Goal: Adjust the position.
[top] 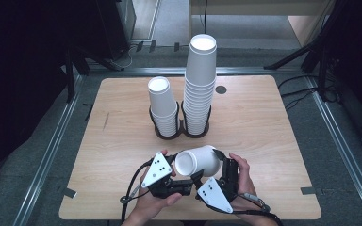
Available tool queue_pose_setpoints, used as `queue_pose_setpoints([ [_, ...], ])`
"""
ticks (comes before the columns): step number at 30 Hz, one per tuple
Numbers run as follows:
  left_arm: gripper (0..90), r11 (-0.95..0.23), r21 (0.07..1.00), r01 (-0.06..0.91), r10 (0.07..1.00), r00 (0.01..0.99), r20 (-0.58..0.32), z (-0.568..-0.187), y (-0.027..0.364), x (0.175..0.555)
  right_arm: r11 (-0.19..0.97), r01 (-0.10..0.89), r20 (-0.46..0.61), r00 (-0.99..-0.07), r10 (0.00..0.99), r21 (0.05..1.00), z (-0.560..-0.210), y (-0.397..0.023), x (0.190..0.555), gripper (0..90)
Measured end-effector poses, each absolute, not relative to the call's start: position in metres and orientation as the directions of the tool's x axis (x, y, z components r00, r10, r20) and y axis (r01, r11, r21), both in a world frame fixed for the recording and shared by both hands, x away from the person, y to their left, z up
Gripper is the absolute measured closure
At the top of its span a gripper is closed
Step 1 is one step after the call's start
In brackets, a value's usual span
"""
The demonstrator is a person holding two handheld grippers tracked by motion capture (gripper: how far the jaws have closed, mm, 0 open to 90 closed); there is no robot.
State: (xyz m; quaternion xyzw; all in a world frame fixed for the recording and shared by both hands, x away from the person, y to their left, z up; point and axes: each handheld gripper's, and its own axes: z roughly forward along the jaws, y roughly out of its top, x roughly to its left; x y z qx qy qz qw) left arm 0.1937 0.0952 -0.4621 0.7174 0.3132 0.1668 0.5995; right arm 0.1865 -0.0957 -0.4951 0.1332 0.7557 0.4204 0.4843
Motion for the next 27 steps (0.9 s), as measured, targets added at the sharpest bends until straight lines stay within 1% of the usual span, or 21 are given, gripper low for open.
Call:
queue_pose_setpoints([
  [11, 23.4, -0.007, 0.96, 0.28, 0.692, 0.695, -0.198, -0.465, 0.111, 0.203, 0.599, -0.213, -0.606, -0.533, 0.591, 0.772, -0.496, -0.095, 0.182, 0.0],
  [19, 23.6, -0.009, 0.968, 0.253, 0.726, 0.667, -0.168, -0.465, 0.116, 0.204, 0.554, -0.163, -0.537, -0.567, 0.625, 0.817, -0.494, -0.101, 0.185, 0.0],
  [27, 23.4, -0.021, 0.978, 0.209, 0.776, 0.62, -0.116, -0.467, 0.119, 0.207, 0.529, -0.082, -0.473, -0.577, 0.666, 0.845, -0.497, -0.105, 0.192, 0.0],
])
